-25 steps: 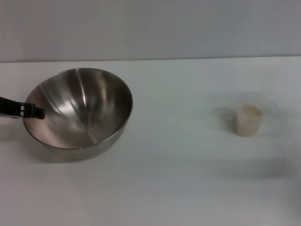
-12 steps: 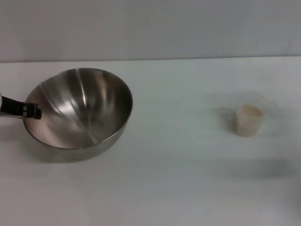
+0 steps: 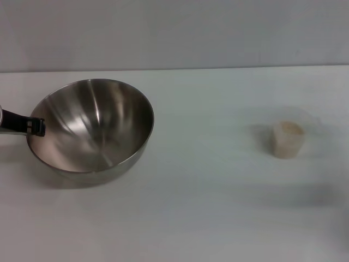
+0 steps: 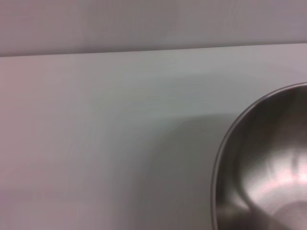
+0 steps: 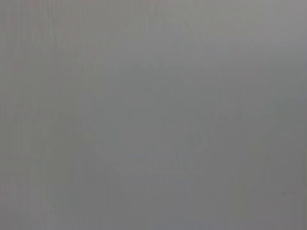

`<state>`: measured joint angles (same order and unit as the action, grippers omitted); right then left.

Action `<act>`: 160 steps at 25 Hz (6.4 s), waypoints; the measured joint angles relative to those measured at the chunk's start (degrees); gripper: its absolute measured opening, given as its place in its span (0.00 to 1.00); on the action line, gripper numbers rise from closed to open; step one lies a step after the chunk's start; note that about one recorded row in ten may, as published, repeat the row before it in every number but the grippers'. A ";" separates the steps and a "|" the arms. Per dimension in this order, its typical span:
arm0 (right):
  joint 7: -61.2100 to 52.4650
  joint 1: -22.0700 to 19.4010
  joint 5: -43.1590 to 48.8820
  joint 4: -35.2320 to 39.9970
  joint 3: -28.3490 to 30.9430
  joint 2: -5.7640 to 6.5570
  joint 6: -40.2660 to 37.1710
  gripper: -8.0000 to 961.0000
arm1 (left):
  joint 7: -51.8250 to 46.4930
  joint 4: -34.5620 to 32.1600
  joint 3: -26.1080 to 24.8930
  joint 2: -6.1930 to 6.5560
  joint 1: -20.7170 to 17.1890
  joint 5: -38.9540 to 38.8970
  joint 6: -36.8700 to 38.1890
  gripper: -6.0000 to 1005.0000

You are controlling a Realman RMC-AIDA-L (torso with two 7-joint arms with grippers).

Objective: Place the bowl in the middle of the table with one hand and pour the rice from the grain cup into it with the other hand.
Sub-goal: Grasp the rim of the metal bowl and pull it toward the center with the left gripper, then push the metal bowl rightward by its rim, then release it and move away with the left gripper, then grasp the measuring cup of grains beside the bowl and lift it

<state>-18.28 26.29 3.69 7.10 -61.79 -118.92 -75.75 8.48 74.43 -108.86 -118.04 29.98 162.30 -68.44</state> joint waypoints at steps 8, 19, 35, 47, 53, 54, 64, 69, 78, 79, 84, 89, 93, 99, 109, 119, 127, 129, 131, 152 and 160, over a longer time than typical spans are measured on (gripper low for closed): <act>0.00 -0.10 0.00 0.12 0.00 0.00 -0.02 0.85 | -0.58 0.01 -0.20 0.00 0.08 0.56 -0.11 0.16; 0.00 -0.19 0.00 0.11 0.00 0.00 -0.02 0.85 | 0.29 0.02 -0.30 0.04 0.36 0.69 -0.08 0.09; 0.00 0.00 0.00 0.10 0.09 0.00 0.05 0.85 | 7.06 -0.03 -8.48 0.14 3.17 -4.40 -4.27 0.07; 0.00 0.18 0.00 0.65 0.09 0.00 0.42 0.85 | 9.94 0.03 -10.48 0.68 5.65 -9.37 -7.71 0.05; 0.00 0.16 0.00 0.73 0.09 0.05 0.43 0.85 | 10.74 -0.59 -11.12 0.52 6.92 -12.00 -9.12 0.05; 0.00 0.15 0.00 0.73 0.09 0.06 0.43 0.85 | 10.76 -0.70 -11.13 0.43 7.14 -12.24 -9.42 0.05; 0.00 0.16 0.00 0.77 0.09 0.09 0.43 0.85 | 9.90 -2.81 -10.50 -0.15 9.64 -14.68 -11.17 0.05; 0.00 0.16 0.00 0.87 0.09 0.09 0.43 0.85 | 8.58 -5.04 -8.50 -0.43 10.09 -15.96 -8.83 0.05; 0.00 0.16 0.38 1.35 0.09 0.09 0.42 0.85 | 3.94 -6.70 -0.64 -0.45 10.43 -16.43 -3.76 0.05; 0.00 0.16 0.41 1.41 0.09 0.09 0.42 0.85 | 3.94 -6.70 -0.64 -0.45 10.43 -16.43 -3.76 0.05; 0.00 0.25 0.49 1.44 0.09 0.09 0.42 0.85 | 3.65 -8.52 0.24 -0.59 11.34 -16.97 -3.16 0.05; 0.00 0.25 0.53 1.44 0.08 0.13 0.42 0.85 | 3.09 -8.86 0.77 -0.62 11.38 -17.83 -2.27 0.05; 0.00 0.25 0.53 1.43 0.09 0.15 0.37 0.85 | 2.80 -9.36 1.34 -0.62 11.38 -17.83 -1.57 0.05; 0.00 0.25 0.53 1.42 0.09 0.18 0.24 0.85 | 2.77 -9.91 2.38 -0.58 11.37 -17.83 -0.82 0.05; 0.00 0.25 0.53 1.42 0.08 0.18 0.24 0.85 | 2.89 -10.10 3.51 -0.34 11.33 -17.24 -0.44 0.05; 0.00 0.12 0.53 1.42 -0.07 0.18 0.02 0.85 | 2.96 -10.33 3.59 -0.32 11.42 -17.05 -0.37 0.05; 0.00 -0.01 0.53 1.42 -0.12 0.09 -0.09 0.85 | 3.07 -10.72 3.41 -0.31 11.83 -16.57 -0.47 0.05; 0.00 -0.02 0.53 1.43 -0.17 0.09 -0.10 0.85 | 3.07 -10.95 3.26 -0.26 11.95 -16.57 -0.56 0.05; 0.00 -0.01 0.53 1.42 -0.24 0.09 -0.10 0.85 | 3.07 -10.95 3.26 -0.26 11.95 -16.57 -0.56 0.05; 0.00 -0.24 0.52 1.43 -0.34 0.04 -0.05 0.85 | 6.40 8.10 -1.10 -0.18 2.28 -17.77 2.58 0.22; 0.00 -0.09 0.52 1.32 -0.04 0.04 0.45 0.85 | 15.30 11.79 0.31 -0.33 -8.53 -27.19 24.50 0.21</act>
<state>-18.28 26.20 4.21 8.41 -61.83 -118.88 -75.30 23.78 86.22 -108.56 -118.37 21.45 135.11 -43.94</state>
